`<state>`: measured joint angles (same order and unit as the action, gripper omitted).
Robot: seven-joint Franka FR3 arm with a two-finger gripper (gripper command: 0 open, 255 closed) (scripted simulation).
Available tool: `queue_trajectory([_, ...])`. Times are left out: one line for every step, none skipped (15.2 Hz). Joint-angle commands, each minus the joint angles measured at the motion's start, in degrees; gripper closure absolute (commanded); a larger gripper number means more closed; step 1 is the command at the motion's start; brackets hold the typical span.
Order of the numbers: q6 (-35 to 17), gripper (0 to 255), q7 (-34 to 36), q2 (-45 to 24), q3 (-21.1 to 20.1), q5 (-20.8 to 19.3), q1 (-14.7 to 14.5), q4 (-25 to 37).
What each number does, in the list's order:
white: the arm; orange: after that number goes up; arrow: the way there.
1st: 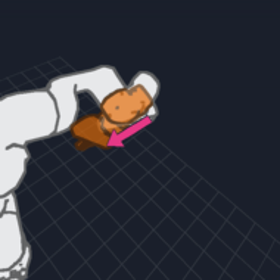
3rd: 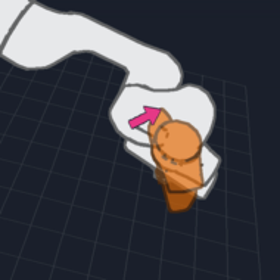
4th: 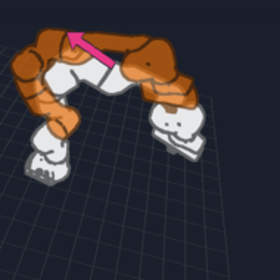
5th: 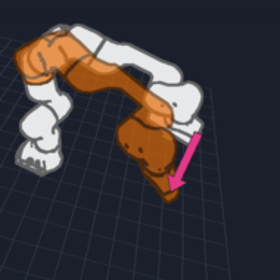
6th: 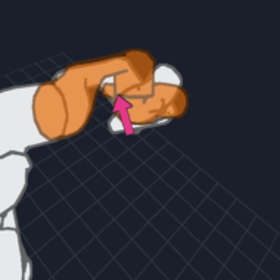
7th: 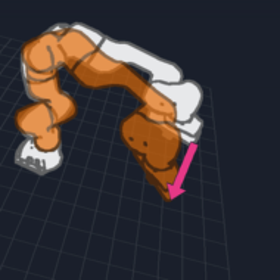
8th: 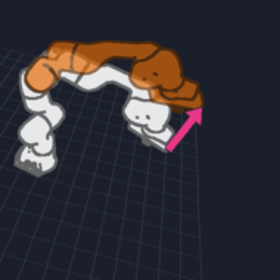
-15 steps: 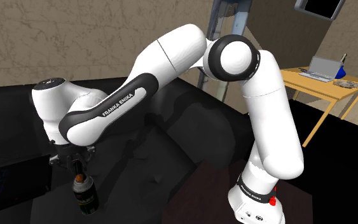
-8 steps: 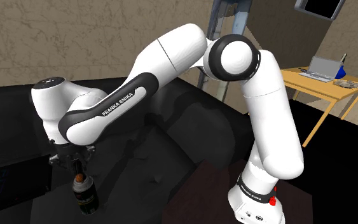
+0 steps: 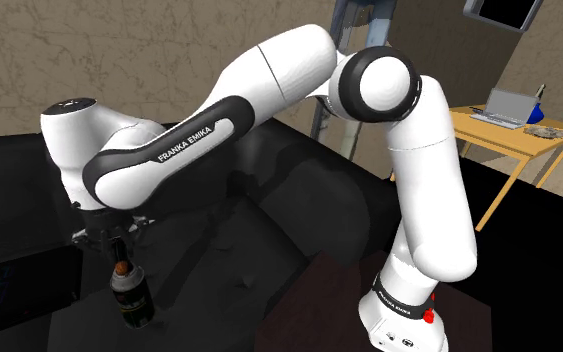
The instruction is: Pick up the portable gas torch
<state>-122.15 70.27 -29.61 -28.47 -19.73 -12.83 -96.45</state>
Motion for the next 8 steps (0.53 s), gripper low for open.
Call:
queue_trajectory([1.34,255,-0.34,0.84,-0.34,0.54,0.13,0.63])
queue_trajectory([1.93,255,-0.51,1.19,-0.46,0.77,0.19,0.91])
queue_trajectory([2.52,255,-0.67,1.52,-0.59,0.99,0.25,1.21])
queue_trajectory([3.12,255,-0.83,1.85,-0.71,1.21,0.31,1.52])
queue_trajectory([3.72,255,-0.99,2.17,-0.83,1.43,0.37,1.85])
queue_trajectory([4.33,255,-1.15,2.48,-0.94,1.64,0.42,2.19])
queue_trajectory([4.41,255,-1.17,2.53,-0.96,1.67,0.42,2.23])
queue_trajectory([4.42,255,-1.17,2.53,-0.96,1.67,0.42,2.24])
